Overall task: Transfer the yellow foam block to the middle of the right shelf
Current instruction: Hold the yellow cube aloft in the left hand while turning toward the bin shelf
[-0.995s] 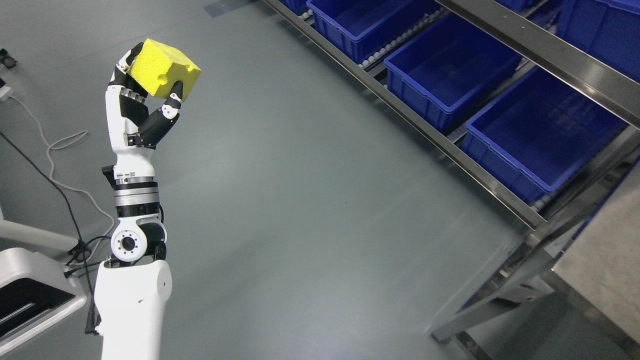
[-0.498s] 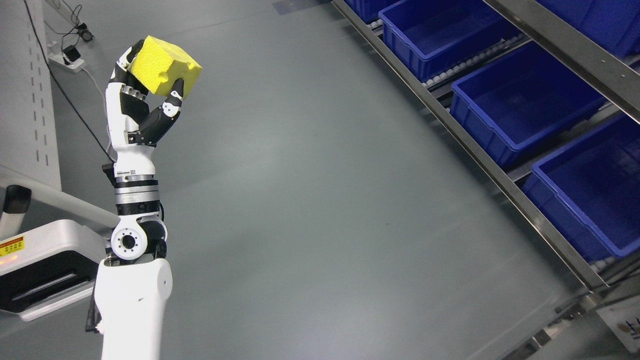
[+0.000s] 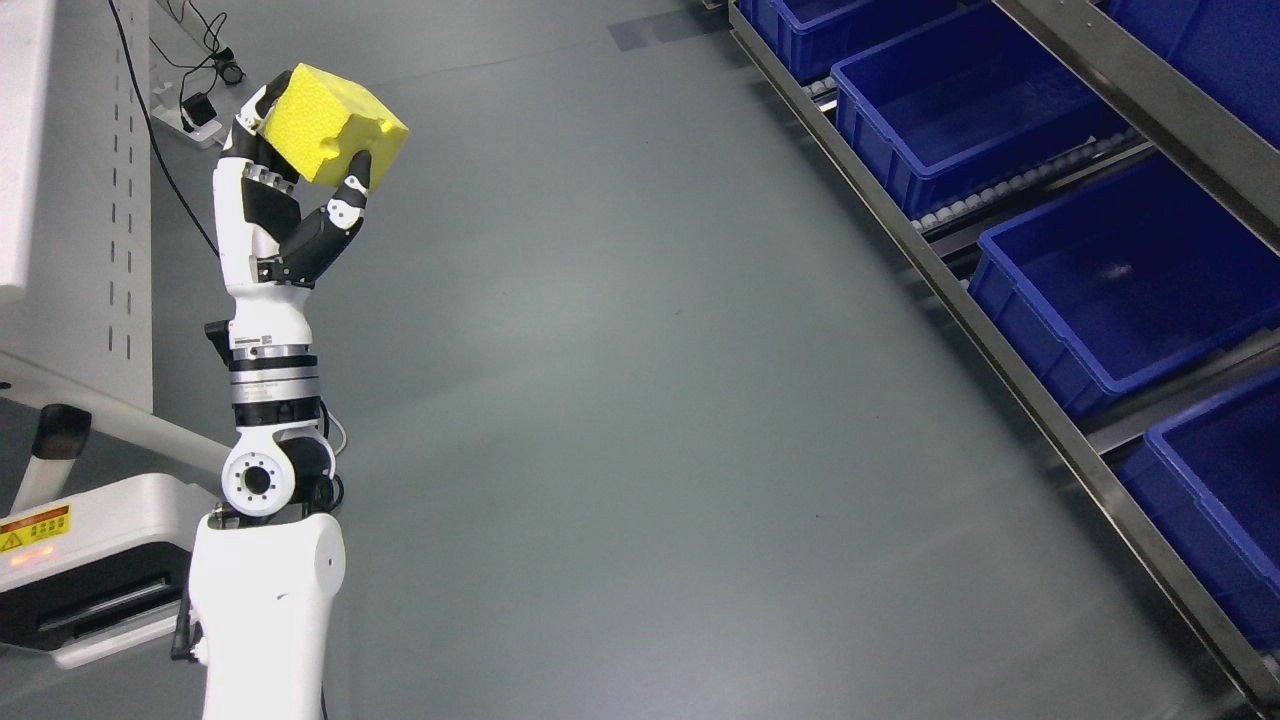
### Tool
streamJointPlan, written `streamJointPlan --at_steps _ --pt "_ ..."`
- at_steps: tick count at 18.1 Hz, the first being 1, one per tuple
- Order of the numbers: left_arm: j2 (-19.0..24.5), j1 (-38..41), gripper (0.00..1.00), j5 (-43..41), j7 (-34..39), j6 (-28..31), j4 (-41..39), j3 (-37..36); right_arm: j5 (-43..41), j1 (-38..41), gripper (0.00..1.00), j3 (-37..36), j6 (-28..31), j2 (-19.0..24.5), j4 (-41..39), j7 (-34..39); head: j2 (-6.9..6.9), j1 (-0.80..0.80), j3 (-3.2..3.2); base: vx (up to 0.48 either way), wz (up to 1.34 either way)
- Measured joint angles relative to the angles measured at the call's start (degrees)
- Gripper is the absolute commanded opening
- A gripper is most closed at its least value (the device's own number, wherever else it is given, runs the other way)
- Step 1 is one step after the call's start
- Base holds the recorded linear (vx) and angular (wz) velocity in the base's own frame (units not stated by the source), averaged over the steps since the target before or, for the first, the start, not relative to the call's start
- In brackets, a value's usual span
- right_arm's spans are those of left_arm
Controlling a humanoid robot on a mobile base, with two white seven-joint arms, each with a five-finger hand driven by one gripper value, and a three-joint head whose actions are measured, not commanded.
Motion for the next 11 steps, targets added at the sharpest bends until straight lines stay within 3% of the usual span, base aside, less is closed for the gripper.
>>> streamJointPlan --at_steps 11 --pt "0.0 -0.1 0.34 0.0 0.0 0.7 -0.6 -0.1 0.0 0.0 1.0 0.0 0.0 0.0 0.0 0.0 0.0 0.0 0.0 0.336 0.0"
